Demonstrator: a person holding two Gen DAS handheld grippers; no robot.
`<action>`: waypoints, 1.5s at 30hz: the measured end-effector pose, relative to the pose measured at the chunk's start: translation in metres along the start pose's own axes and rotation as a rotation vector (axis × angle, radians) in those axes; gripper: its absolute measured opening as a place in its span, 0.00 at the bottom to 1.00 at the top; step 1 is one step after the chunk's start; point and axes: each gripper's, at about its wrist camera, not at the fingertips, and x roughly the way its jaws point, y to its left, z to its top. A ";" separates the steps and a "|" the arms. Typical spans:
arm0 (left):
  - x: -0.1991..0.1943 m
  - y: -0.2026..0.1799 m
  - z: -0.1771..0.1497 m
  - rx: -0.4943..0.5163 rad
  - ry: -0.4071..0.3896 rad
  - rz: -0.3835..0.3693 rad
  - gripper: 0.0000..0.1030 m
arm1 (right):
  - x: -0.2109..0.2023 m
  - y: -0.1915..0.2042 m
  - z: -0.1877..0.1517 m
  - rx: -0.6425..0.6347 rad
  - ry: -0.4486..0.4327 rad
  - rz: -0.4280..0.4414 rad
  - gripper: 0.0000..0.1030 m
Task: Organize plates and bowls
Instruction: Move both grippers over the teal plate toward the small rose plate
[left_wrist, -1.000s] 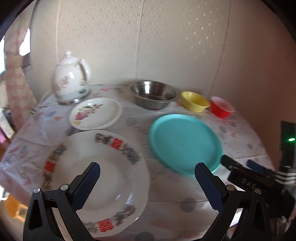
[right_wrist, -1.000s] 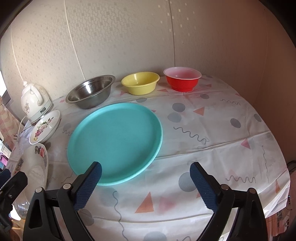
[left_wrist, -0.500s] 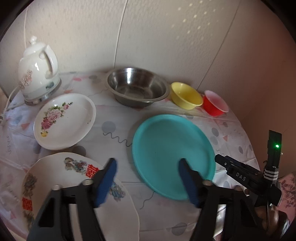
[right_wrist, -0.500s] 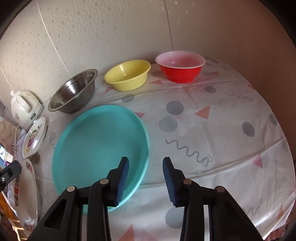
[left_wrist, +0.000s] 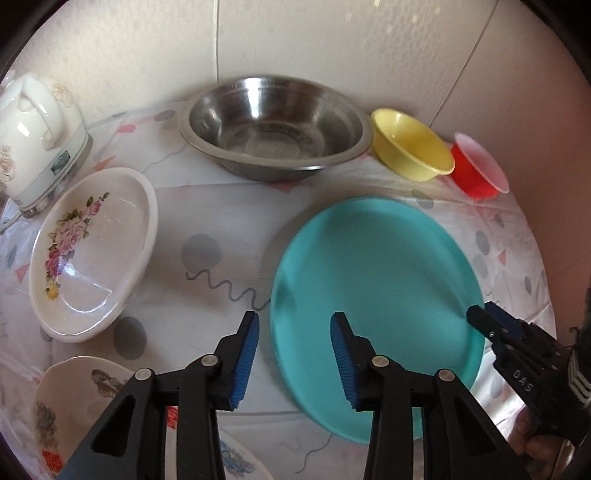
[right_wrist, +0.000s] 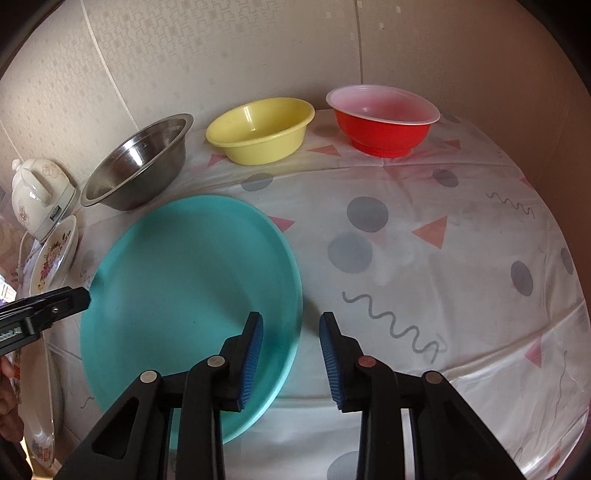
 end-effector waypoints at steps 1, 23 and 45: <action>0.003 -0.001 0.001 0.010 0.009 -0.004 0.37 | 0.000 -0.001 0.001 0.000 0.001 0.000 0.27; -0.007 -0.023 -0.029 0.047 0.015 -0.098 0.37 | -0.009 -0.032 -0.004 0.055 0.027 -0.001 0.09; -0.040 -0.020 -0.041 -0.004 -0.094 -0.094 0.39 | -0.031 -0.022 0.003 0.035 -0.033 -0.022 0.27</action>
